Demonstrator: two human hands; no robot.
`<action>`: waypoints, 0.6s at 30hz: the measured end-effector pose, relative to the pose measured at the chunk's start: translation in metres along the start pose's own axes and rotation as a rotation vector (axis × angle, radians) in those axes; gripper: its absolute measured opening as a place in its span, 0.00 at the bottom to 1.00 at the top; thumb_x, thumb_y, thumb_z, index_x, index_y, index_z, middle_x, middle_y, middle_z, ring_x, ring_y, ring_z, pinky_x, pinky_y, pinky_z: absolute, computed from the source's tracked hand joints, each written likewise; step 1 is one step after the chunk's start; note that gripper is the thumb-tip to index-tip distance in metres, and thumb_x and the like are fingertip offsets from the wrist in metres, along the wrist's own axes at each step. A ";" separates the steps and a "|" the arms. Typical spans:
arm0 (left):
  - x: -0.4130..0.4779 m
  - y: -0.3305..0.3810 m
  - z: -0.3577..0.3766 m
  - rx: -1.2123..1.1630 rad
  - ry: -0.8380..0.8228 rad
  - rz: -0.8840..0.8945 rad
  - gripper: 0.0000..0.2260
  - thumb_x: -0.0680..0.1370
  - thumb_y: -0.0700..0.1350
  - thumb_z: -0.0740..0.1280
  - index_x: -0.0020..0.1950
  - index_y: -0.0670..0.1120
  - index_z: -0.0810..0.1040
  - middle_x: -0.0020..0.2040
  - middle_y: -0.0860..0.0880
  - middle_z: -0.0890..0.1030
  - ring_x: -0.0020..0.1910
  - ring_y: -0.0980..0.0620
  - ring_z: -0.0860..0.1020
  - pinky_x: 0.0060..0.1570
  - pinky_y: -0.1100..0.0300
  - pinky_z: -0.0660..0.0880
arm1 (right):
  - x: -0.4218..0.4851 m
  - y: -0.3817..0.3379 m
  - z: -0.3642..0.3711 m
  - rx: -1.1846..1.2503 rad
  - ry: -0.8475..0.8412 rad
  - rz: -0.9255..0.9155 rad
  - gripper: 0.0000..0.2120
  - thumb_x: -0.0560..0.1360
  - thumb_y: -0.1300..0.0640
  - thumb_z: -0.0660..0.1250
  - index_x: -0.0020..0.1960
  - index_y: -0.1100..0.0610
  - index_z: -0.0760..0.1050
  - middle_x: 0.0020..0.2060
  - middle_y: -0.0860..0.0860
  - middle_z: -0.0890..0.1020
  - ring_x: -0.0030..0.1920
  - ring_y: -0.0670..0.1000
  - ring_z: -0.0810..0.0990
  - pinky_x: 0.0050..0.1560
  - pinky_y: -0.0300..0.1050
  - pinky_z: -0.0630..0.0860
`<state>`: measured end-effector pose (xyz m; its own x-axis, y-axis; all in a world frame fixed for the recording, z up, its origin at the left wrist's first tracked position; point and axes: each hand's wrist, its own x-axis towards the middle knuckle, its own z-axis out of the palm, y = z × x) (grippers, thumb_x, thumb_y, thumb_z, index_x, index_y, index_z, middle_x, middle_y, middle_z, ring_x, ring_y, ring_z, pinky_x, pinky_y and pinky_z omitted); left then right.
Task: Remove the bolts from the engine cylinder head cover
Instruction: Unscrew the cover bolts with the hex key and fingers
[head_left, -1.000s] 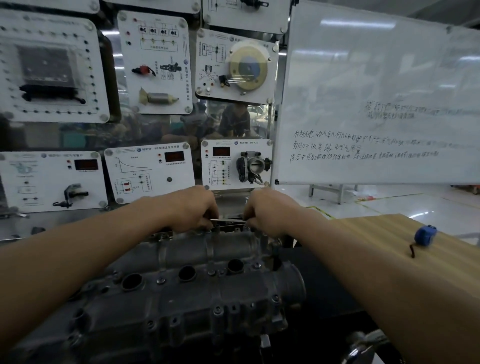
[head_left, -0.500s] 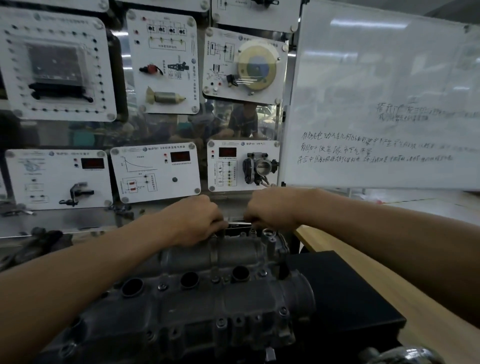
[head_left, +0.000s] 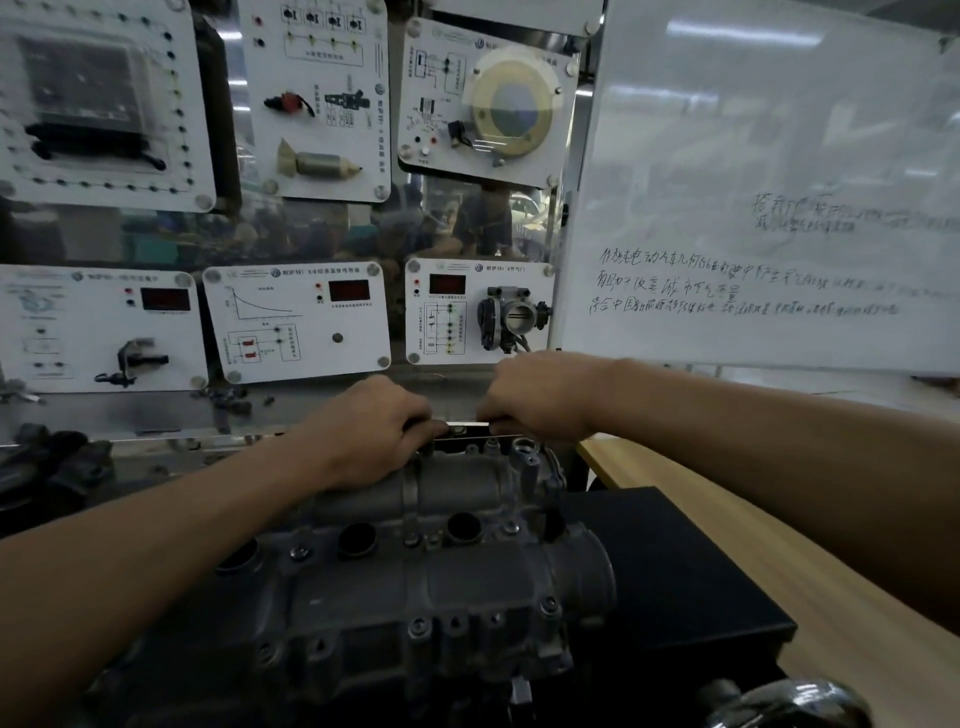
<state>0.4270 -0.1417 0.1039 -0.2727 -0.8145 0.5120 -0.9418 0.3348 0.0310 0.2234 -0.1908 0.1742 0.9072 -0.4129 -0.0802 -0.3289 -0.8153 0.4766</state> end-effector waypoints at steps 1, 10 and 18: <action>0.000 0.000 0.000 0.005 0.011 0.000 0.18 0.80 0.54 0.64 0.31 0.57 0.67 0.29 0.58 0.74 0.29 0.59 0.73 0.34 0.58 0.71 | 0.001 0.001 0.002 -0.016 0.013 -0.009 0.12 0.83 0.52 0.58 0.53 0.56 0.78 0.34 0.44 0.65 0.42 0.52 0.75 0.45 0.51 0.75; -0.003 0.009 0.002 0.087 0.066 -0.029 0.15 0.81 0.54 0.62 0.39 0.48 0.80 0.32 0.51 0.79 0.32 0.54 0.74 0.36 0.56 0.71 | 0.007 0.005 0.019 -0.059 0.140 -0.007 0.11 0.82 0.53 0.58 0.52 0.54 0.79 0.32 0.43 0.64 0.39 0.50 0.73 0.41 0.46 0.70; 0.003 0.013 0.012 0.156 0.132 -0.227 0.15 0.81 0.53 0.57 0.40 0.48 0.77 0.37 0.48 0.77 0.35 0.52 0.74 0.38 0.53 0.75 | 0.058 0.022 0.012 -0.199 0.186 -0.086 0.11 0.82 0.59 0.60 0.60 0.55 0.78 0.34 0.46 0.67 0.33 0.47 0.69 0.31 0.39 0.61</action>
<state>0.4114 -0.1457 0.0954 -0.0331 -0.7882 0.6145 -0.9974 0.0655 0.0303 0.2657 -0.2375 0.1691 0.9681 -0.2492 0.0257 -0.2077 -0.7409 0.6387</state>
